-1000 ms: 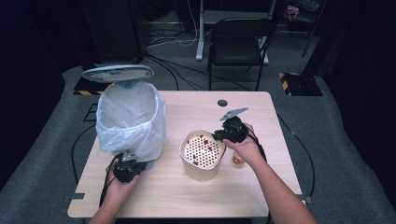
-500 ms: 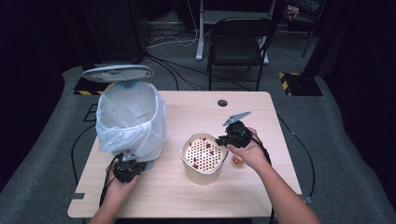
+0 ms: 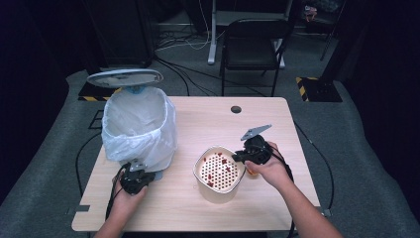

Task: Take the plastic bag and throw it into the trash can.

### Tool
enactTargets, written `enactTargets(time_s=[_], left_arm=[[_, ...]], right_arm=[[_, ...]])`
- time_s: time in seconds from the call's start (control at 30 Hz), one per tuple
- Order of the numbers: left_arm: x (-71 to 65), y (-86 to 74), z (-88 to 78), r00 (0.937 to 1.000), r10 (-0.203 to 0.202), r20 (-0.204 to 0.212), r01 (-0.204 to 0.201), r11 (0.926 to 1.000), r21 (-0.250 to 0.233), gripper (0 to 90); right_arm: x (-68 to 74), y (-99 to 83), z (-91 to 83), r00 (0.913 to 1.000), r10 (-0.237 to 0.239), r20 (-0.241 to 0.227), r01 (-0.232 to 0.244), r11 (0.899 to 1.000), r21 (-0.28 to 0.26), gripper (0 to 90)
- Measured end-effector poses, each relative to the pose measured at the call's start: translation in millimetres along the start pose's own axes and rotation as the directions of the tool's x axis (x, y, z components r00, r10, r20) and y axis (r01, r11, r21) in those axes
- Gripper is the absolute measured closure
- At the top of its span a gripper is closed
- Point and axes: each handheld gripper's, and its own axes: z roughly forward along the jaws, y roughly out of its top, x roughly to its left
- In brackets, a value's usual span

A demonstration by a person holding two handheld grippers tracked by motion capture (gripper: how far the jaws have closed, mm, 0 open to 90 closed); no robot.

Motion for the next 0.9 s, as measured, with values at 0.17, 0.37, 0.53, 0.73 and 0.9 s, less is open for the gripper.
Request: enactTargets(time_s=[0.17,0.37,0.53,0.73,0.9], left_arm=[[0.0,0.0,0.0,1.0000,0.001,0.000,-0.001,1.0000,0.000,90.0],[0.1,0.0,0.0,1.0000,0.001,0.002,-0.001,1.0000,0.000,90.0],[0.1,0.1,-0.1,1.0000,0.001,0.001,-0.001,1.0000,0.002,90.0],[0.1,0.1,-0.1,1.0000,0.001,0.002,-0.001,1.0000,0.002,90.0],[-1.8,-0.2,1.2,0.9997,-0.025,0.003,0.025,0.9995,-0.018,90.0]], right_arm=[[-0.6,1.5,-19.7,0.9991,0.030,0.031,-0.027,0.996,-0.083,60.8],[-7.4,-3.3,-40.1,0.9956,0.062,0.070,-0.052,0.990,-0.134,50.6],[-16.5,-16.1,-45.3,0.9887,0.099,0.112,-0.084,0.987,-0.136,41.7],[-24.9,-32.3,-47.7,0.9801,0.131,0.149,-0.111,0.984,-0.138,34.4],[-29.3,-43.9,-46.8,0.9742,0.151,0.168,-0.127,0.981,-0.144,29.6]])
